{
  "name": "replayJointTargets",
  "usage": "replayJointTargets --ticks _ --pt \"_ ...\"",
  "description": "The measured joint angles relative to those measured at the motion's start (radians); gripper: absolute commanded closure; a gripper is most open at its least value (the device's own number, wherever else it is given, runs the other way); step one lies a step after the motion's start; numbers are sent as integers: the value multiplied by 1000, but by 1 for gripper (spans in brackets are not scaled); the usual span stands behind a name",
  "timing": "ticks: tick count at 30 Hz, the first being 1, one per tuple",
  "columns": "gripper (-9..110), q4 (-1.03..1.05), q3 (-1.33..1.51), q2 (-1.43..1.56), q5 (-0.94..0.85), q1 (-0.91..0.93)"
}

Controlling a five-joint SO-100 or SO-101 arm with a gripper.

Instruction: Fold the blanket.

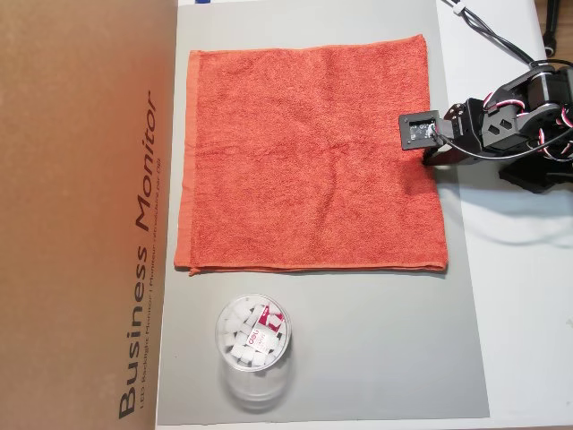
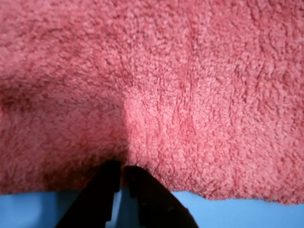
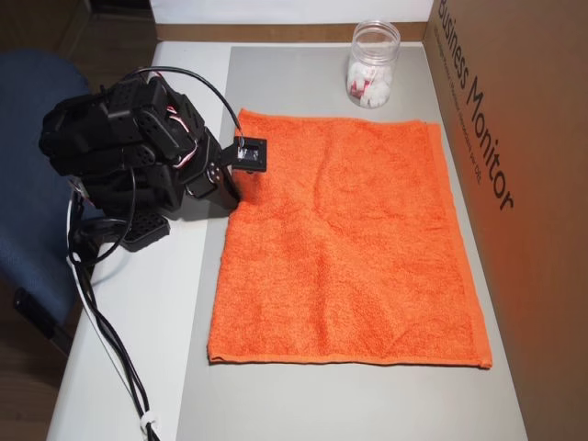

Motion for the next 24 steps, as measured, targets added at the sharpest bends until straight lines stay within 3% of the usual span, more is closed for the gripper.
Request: replayJointTargets --ticks 24 --pt "102 0 0 0 0 -11"
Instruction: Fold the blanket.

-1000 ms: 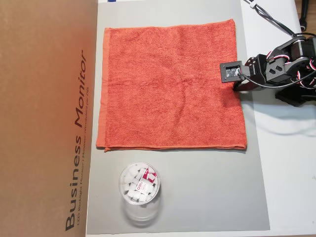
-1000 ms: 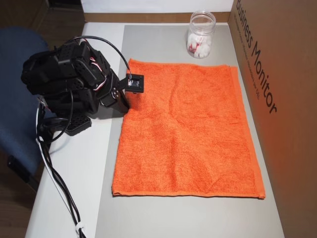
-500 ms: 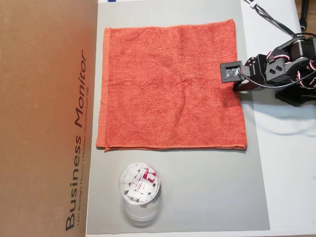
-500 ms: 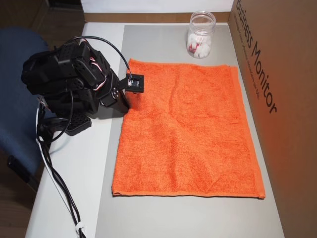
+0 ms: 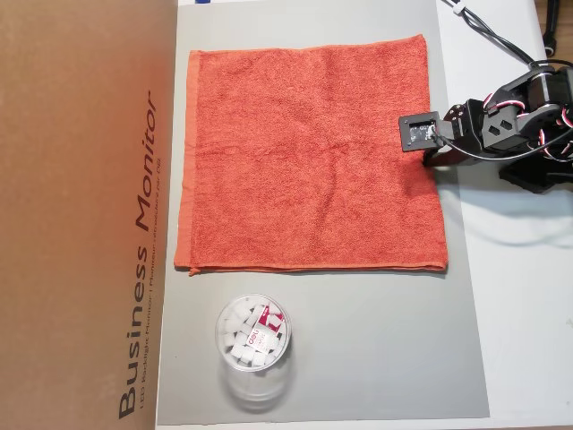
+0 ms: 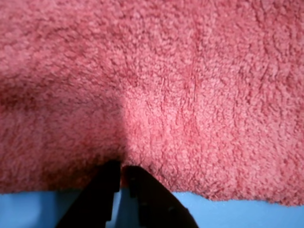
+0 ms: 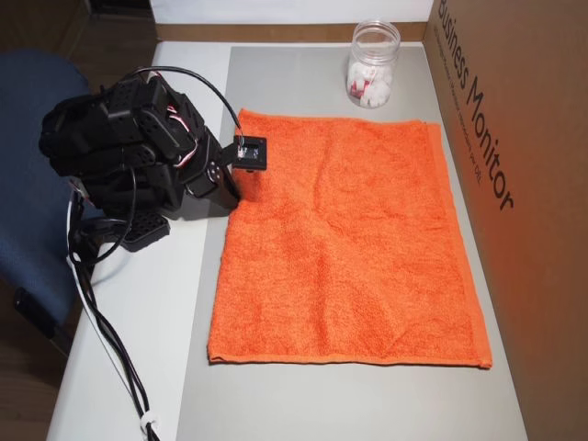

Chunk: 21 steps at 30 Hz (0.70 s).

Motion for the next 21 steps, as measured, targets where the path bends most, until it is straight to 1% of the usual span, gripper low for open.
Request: replayJointTargets --ticks 21 --pt "102 18 -28 -6 -2 0"
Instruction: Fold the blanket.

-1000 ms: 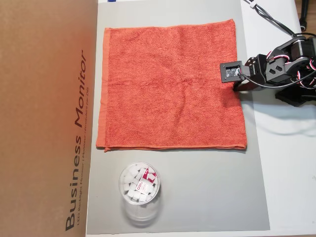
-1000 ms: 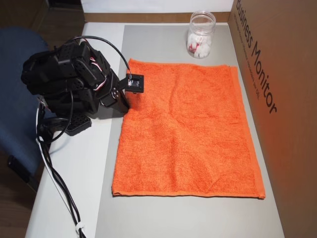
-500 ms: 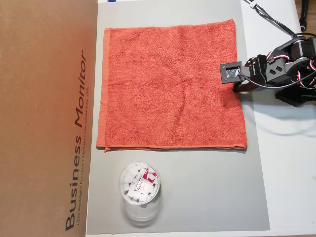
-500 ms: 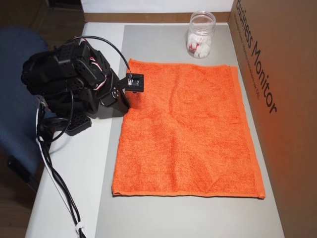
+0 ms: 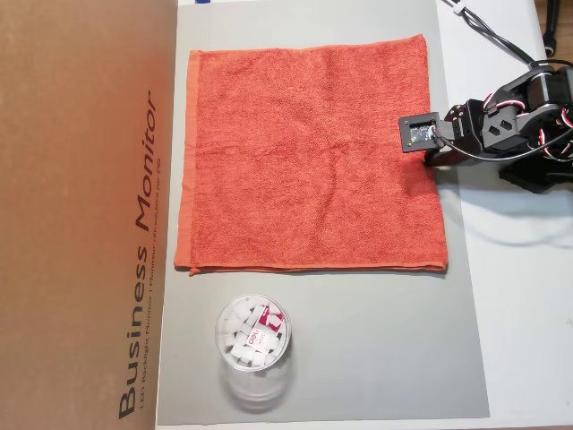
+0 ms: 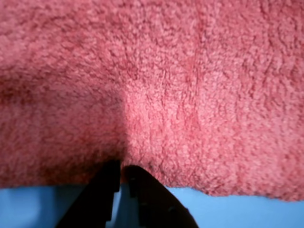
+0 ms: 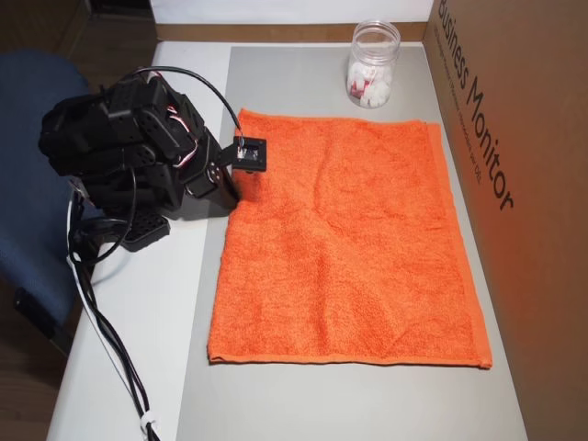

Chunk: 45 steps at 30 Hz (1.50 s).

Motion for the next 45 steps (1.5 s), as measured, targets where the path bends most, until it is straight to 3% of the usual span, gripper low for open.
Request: replayJointTargets --ticks 11,25,38,45 --pt "102 37 -291 -265 -132 -6" --pt "102 365 -709 -425 -133 2" --pt "101 379 -957 -529 -133 -21" --pt "101 379 -1083 -637 -133 -137"
